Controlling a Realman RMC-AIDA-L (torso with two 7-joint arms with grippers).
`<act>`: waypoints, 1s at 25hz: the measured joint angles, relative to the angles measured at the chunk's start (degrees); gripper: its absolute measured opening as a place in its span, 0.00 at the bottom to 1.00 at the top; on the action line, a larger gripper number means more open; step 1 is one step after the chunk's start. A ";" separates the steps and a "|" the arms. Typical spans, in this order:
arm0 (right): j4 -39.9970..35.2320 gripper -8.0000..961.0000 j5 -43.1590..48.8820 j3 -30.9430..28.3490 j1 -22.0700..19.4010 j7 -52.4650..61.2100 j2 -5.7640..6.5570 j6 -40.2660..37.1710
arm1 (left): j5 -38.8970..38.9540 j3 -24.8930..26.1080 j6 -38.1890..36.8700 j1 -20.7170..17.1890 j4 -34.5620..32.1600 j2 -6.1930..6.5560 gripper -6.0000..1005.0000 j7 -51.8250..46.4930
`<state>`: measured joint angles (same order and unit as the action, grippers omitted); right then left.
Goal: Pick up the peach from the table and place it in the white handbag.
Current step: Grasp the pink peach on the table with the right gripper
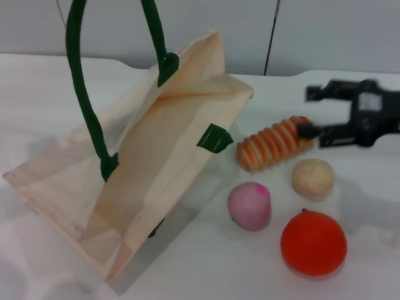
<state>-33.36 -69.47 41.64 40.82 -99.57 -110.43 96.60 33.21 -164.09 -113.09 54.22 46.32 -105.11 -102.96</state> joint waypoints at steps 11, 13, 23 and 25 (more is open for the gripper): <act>1.11 0.93 13.15 3.13 5.60 -0.08 -5.21 -2.88 | 0.00 0.00 0.13 0.00 -0.32 -0.04 0.16 -0.05; 2.62 0.93 13.27 4.57 6.27 0.07 -5.23 -5.36 | 0.00 -0.01 0.49 -0.01 -0.48 -0.05 0.16 -0.05; 7.44 0.93 13.63 10.80 7.99 0.88 -5.32 -15.56 | 0.01 0.00 0.86 0.05 -0.73 -0.18 0.17 -0.05; 7.71 0.93 13.66 11.79 8.04 1.50 -5.33 -16.15 | 0.02 0.00 0.86 0.02 -0.73 -0.21 0.17 -0.05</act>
<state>-25.65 -55.81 53.43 48.86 -98.07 -115.76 80.45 33.22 -164.09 -112.23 54.24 45.59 -105.32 -103.01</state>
